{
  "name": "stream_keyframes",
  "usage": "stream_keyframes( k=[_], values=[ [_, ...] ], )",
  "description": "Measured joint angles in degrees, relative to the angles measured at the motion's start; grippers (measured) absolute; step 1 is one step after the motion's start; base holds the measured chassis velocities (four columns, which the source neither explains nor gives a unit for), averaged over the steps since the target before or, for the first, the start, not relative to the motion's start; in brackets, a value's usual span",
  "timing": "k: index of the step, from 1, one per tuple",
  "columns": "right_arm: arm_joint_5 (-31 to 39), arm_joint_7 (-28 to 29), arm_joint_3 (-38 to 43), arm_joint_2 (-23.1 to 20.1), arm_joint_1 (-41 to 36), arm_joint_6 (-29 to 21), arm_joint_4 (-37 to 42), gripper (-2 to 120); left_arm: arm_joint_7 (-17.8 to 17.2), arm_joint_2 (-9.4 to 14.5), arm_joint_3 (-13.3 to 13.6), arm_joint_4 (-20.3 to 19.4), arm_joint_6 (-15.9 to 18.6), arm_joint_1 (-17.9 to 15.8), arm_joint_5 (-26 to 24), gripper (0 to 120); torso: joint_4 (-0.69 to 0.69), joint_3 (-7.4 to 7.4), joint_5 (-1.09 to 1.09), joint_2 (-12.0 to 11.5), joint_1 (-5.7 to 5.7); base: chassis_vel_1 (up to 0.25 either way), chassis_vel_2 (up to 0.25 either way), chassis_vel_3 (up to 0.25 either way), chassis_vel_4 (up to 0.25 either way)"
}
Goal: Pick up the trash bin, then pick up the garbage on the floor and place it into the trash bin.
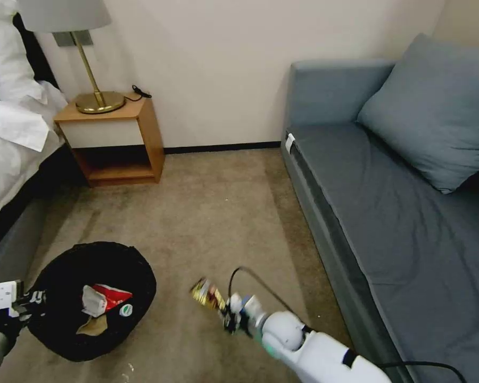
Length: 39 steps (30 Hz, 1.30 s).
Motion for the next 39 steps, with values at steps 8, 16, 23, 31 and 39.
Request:
stream_keyframes(
  k=[8, 16, 23, 31, 39],
  values=[
    [8.8, 5.1, -2.5, 1.6, 4.2, 6.0, 16.9, 0, 0.0, -0.1, 0.2, 0.2, -0.1, 0.2, -0.1, 5, 0.00, 0.00, -0.01, 0.0, 0.00, 0.000, 0.000, 0.000, 0.000],
    [8.3, 6.1, -13.0, 11.1, 12.3, 11.8, 14.3, 0, 0.0, -0.4, 0.5, -0.4, -0.1, 0.4, 0.0, 5, 0.01, 0.00, -0.02, 0.0, 0.00, 0.000, 0.000, 0.000, 0.000],
    [3.8, 7.7, -20.4, 21.2, 16.3, 12.7, 3.9, 0, 0.0, -0.4, 0.5, -1.2, -0.1, 0.5, 0.2, 5, 0.02, 0.00, -0.03, 0.0, 0.00, 0.000, 0.000, 0.000, 0.000],
    [3.9, 8.8, -21.6, 22.5, 17.0, 11.2, 1.7, 22, 0.0, -0.1, 0.0, -2.1, -0.1, 0.7, 0.0, 5, 0.00, 0.00, -0.03, 0.0, 0.00, 0.000, 0.000, 0.000, 0.000],
    [3.8, 8.7, -21.7, 22.3, 16.5, 10.6, 1.3, 54, 0.0, -0.3, 0.2, -2.7, 0.0, 0.8, -0.1, 5, 0.00, 0.00, -0.02, 0.0, 0.00, 0.000, 0.000, 0.000, 0.000]
  ],
)
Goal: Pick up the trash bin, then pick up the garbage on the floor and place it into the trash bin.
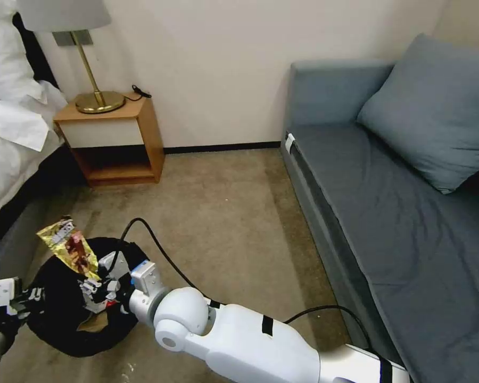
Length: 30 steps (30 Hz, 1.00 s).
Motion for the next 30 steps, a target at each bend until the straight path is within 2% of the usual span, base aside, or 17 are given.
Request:
stream_keyframes(
  k=[1, 5, 6, 9, 12, 14, 18, 20, 21, 22, 23, 25, 27, 30],
  values=[
    [0.0, 0.0, 0.0, 0.0, 0.0, 0.0, 0.0, 54, 0.0, 0.0, 0.0, 0.0, 0.0, 0.0, 0.0, 5, 0.00, 0.00, 0.00, 0.0, 0.00, 0.000, 0.000, 0.000, 0.000],
    [0.0, 0.0, 0.0, -0.5, -0.2, -0.3, 0.3, 72, 0.0, 0.0, 0.0, 0.0, 0.0, 0.0, 0.0, 5, 0.00, 0.00, 0.01, 0.0, 0.00, 0.000, 0.000, 0.000, 0.000],
    [0.0, 0.0, 0.0, -0.5, -0.2, -0.3, 0.3, 72, 0.0, 0.0, 0.0, 0.0, 0.0, 0.0, 0.0, 5, 0.00, 0.00, 0.01, 0.0, 0.00, 0.000, 0.000, 0.000, 0.000],
    [0.0, -0.1, 0.1, -0.9, -0.4, -0.4, 0.6, 84, 0.0, -0.1, 0.2, 0.0, 0.0, -0.1, -0.1, 5, 0.00, 0.00, 0.01, 0.0, 0.00, 0.000, 0.000, 0.000, 0.000],
    [-0.1, -0.1, 0.2, -1.1, -0.6, -0.4, 0.7, 88, 0.0, -0.1, 0.2, 0.0, 0.1, -0.1, -0.1, 5, 0.00, 0.00, 0.01, 0.0, 0.00, 0.000, 0.000, 0.000, 0.000],
    [-0.2, -0.1, 0.6, -1.5, -0.9, -0.4, 1.1, 99, 0.0, -0.1, 0.2, 0.2, 0.1, -0.3, -0.1, 5, 0.00, 0.00, 0.01, 0.0, 0.00, 0.000, 0.000, 0.000, 0.000],
    [-0.7, -0.2, 1.1, -2.1, -1.3, -0.4, 1.6, 100, -0.1, -0.1, 0.2, 0.4, 0.1, -0.3, -0.3, 5, 0.01, 0.00, 0.01, 0.0, 0.00, 0.000, 0.000, 0.000, 0.000],
    [-4.2, -0.8, 3.1, -4.8, -2.8, 0.6, 3.8, 100, -0.9, 0.0, -0.4, 1.2, 0.4, -0.4, -2.6, 5, 0.01, 0.00, 0.01, 0.0, 0.00, 0.000, 0.000, 0.000, 0.000],
    [-6.3, -1.0, 5.4, -7.7, -4.7, 1.2, 6.9, 100, -1.8, 0.3, -1.1, 2.2, 1.0, -0.8, -5.5, 5, 0.01, 0.00, 0.02, 0.0, 0.00, 0.000, 0.000, 0.000, 0.000],
    [-6.3, -1.0, 5.4, -7.7, -4.7, 1.2, 6.9, 100, -1.8, 0.3, -1.1, 2.2, 1.0, -0.8, -5.5, 5, 0.01, 0.00, 0.02, 0.0, 0.00, 0.000, 0.000, 0.000, 0.000],
    [-7.3, -1.1, 7.7, -9.8, -6.4, 1.5, 9.5, 100, -2.8, 0.6, -1.8, 3.6, 1.6, -1.4, -8.4, 5, 0.00, 0.00, 0.02, 0.0, 0.00, 0.000, 0.000, 0.000, 0.000],
    [-7.5, -1.1, 8.8, -10.6, -7.1, 1.5, 10.4, 100, -3.2, 0.7, -2.0, 4.2, 1.9, -1.6, -9.6, 5, 0.00, 0.00, 0.02, 0.0, 0.00, 0.000, 0.000, 0.000, 0.000],
    [-7.9, -1.4, 13.0, -13.6, -10.3, 1.6, 14.7, 100, -4.6, 1.1, -2.8, 7.0, 3.0, -2.7, -14.3, 5, 0.00, 0.00, 0.02, 0.0, 0.00, 0.000, 0.000, 0.000, 0.000],
    [-8.0, -1.8, 16.3, -15.7, -13.1, 1.5, 18.0, 100, -5.5, 1.5, -3.4, 9.2, 3.6, -3.6, -17.2, 5, -0.01, 0.00, 0.02, 0.0, 0.00, 0.000, 0.000, 0.000, 0.000]
  ],
)
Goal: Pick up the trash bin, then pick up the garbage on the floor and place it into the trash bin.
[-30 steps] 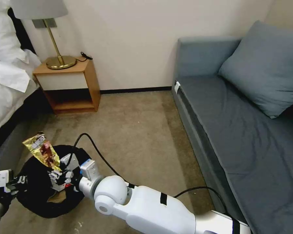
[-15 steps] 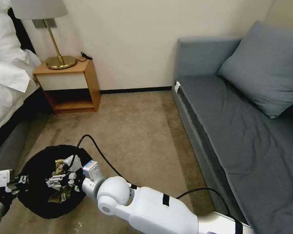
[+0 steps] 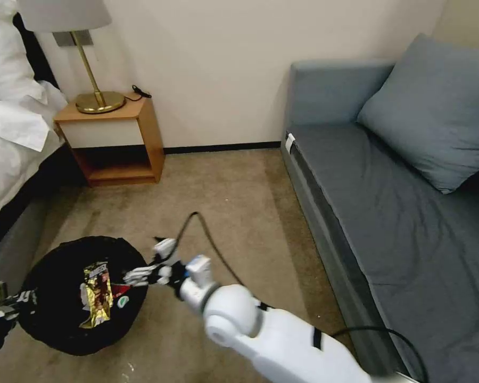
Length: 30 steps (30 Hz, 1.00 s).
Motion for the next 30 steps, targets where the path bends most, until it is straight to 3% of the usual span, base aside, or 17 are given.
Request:
stream_keyframes(
  k=[3, 6, 8, 18, 24, 26, 30],
  values=[
    [-1.4, -1.3, 5.5, -2.9, -5.5, 0.1, 4.8, 100, -1.4, 0.5, -0.5, 4.0, 0.4, -1.6, -2.7, 5, 0.01, 0.00, 0.00, 0.0, 0.00, 0.000, 0.000, 0.000, 0.000],
    [-3.4, -2.4, 9.1, -3.3, -9.1, 0.4, 7.2, 100, -1.8, 0.7, -0.5, 5.9, 0.4, -2.1, -3.2, 5, 0.01, 0.00, 0.00, 0.0, 0.00, 0.000, 0.000, 0.000, 0.000],
    [-6.8, -4.6, 15.3, -3.5, -15.5, 1.8, 10.8, 100, -2.2, 0.9, -0.5, 8.3, 0.4, -2.5, -4.3, 5, 0.02, 0.00, 0.00, 0.0, 0.00, 0.000, 0.000, 0.000, 0.000],
    [-12.0, -8.1, 27.1, -5.7, -27.9, 6.3, 15.8, 100, -1.6, 0.7, 1.8, 13.6, -2.3, -4.2, -4.5, 5, 0.00, 0.00, -0.01, 0.0, 0.00, 0.000, 0.000, 0.000, 0.000],
    [-12.0, -8.4, 30.2, -5.5, -30.6, 7.3, 16.7, 100, -0.4, 0.8, 2.0, 15.4, -3.5, -4.3, -4.5, 5, 0.02, 0.00, -0.01, 0.0, 0.00, 0.000, 0.000, 0.000, 0.000],
    [-12.5, -8.7, 34.6, -3.6, -33.6, 8.5, 17.5, 100, 0.6, 0.7, 1.9, 16.4, -4.7, -4.2, -4.5, 5, 0.01, 0.00, 0.00, 0.0, 0.00, 0.000, 0.000, 0.000, 0.000],
    [-13.9, -9.0, 39.2, -1.6, -36.1, 10.7, 17.6, 100, 1.1, 0.6, 1.9, 16.8, -5.9, -4.1, -4.5, 15, 0.00, -0.01, 0.00, 0.0, 0.00, 0.000, 0.000, 0.000, 0.000]
  ],
)
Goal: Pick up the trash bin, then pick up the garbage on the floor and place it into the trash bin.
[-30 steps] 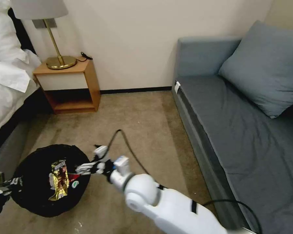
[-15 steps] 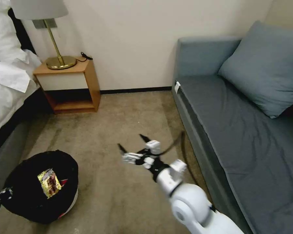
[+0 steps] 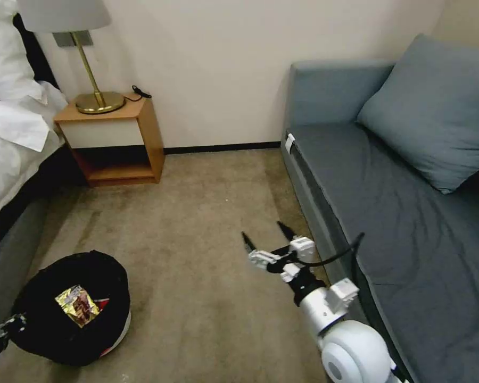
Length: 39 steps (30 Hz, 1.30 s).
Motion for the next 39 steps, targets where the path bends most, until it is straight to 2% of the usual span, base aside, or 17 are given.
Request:
stream_keyframes(
  k=[6, 12, 14, 15, 18, 19, 21, 23, 24, 26, 27, 29, 30, 31, 32, 36, 39],
  values=[
    [-3.0, -1.0, 4.9, 1.4, -3.2, 4.8, -1.5, 100, 0.7, -0.2, -0.1, -0.3, -1.8, 0.1, 0.9, 40, 0.00, 0.00, 0.00, 0.0, 0.00, 0.000, 0.000, 0.000, 0.000],
    [-2.8, -1.0, 6.7, 2.3, -4.9, 5.9, -1.8, 100, 2.1, -0.5, -0.9, -2.2, -5.1, 1.1, 3.6, 57, 0.01, 0.00, 0.00, 0.0, 0.00, 0.000, 0.000, 0.000, 0.000],
    [-2.2, -1.0, 8.3, 2.5, -6.1, 6.6, -1.9, 100, 4.6, -0.9, -2.1, -4.0, -8.8, 2.1, 8.2, 68, 0.00, 0.00, -0.01, 0.0, 0.00, 0.000, 0.000, 0.000, 0.000],
    [-2.2, -1.0, 8.3, 2.5, -6.1, 6.6, -1.9, 100, 4.6, -0.9, -2.1, -4.0, -8.8, 2.1, 8.2, 68, 0.00, 0.00, -0.01, 0.0, 0.00, 0.000, 0.000, 0.000, 0.000],
    [0.7, -0.6, 11.4, 2.8, -8.6, 7.7, -1.9, 100, 11.1, -1.9, -5.1, -8.3, -14.2, 5.1, 12.5, 85, 0.01, 0.00, 0.01, 0.0, 0.00, 0.000, 0.000, 0.000, 0.000],
    [0.7, -0.6, 11.4, 2.8, -8.6, 7.7, -1.9, 100, 11.1, -1.9, -5.1, -8.3, -14.2, 5.1, 12.5, 85, 0.01, 0.00, 0.01, 0.0, 0.00, 0.000, 0.000, 0.000, 0.000],
    [1.2, -0.8, 14.1, 3.1, -10.4, 9.5, -2.7, 100, 14.0, -2.8, -5.8, -11.3, -18.9, 6.4, 14.3, 95, 0.02, 0.00, -0.01, 0.0, 0.00, 0.000, 0.000, 0.000, 0.000],
    [1.1, -0.8, 14.9, 3.3, -10.9, 10.4, -3.2, 100, 14.3, -3.0, -5.7, -12.1, -20.1, 6.7, 14.5, 95, 0.02, 0.00, 0.00, 0.0, 0.00, 0.000, 0.000, 0.000, 0.000],
    [0.8, -0.8, 16.2, 3.4, -11.4, 11.7, -4.1, 100, 14.5, -3.5, -5.1, -13.5, -22.3, 7.0, 14.9, 98, 0.01, 0.00, 0.01, 0.0, 0.00, 0.000, 0.000, 0.000, 0.000],
    [0.0, -0.6, 18.6, 3.7, -12.6, 15.6, -6.1, 100, 14.2, -4.6, -1.2, -17.2, -28.4, 7.4, 15.8, 100, 0.00, 0.00, 0.01, 0.0, 0.00, 0.000, 0.000, 0.000, 0.000],
    [0.0, -0.6, 18.6, 3.7, -12.6, 15.6, -6.1, 100, 14.2, -4.6, -1.2, -17.2, -28.4, 7.4, 15.8, 100, 0.00, 0.00, 0.01, 0.0, 0.00, 0.000, 0.000, 0.000, 0.000],
    [0.1, -0.4, 19.5, 3.9, -13.6, 17.9, -6.7, 100, 13.5, -5.4, 2.5, -19.7, -31.8, 7.7, 16.6, 100, 0.00, 0.00, 0.01, 0.0, 0.00, 0.000, 0.000, 0.000, 0.000],
    [0.2, -0.4, 19.8, 4.3, -15.1, 20.4, -6.6, 100, 13.1, -7.1, 6.8, -22.7, -36.2, 7.9, 19.1, 100, -0.02, 0.00, -0.02, 0.0, 0.00, 0.000, 0.000, 0.000, 0.000],
    [0.0, -0.6, 19.9, 4.8, -15.9, 22.2, -6.6, 100, 12.6, -8.2, 8.2, -24.0, -38.0, 7.9, 20.5, 100, -0.02, 0.00, -0.01, 0.0, 0.00, 0.000, 0.000, 0.000, 0.000],
    [0.0, -0.6, 19.9, 4.8, -15.9, 22.2, -6.6, 100, 12.6, -8.2, 8.2, -24.0, -38.0, 7.9, 20.5, 100, -0.02, 0.00, -0.01, 0.0, 0.00, 0.000, 0.000, 0.000, 0.000],
    [-1.1, -2.8, 20.5, 6.2, -17.8, 28.7, -7.5, 100, 10.4, -11.3, 11.0, -27.8, -43.4, 9.0, 26.2, 100, 0.00, 0.00, 0.00, 0.0, 0.00, 0.000, 0.000, 0.000, 0.000],
    [-1.8, -3.8, 20.6, 6.4, -18.3, 30.7, -7.8, 100, 9.4, -11.9, 12.0, -28.9, -45.7, 10.1, 28.9, 100, 0.00, 0.00, 0.00, 0.0, 0.00, 0.000, 0.000, 0.000, 0.000]
  ],
)
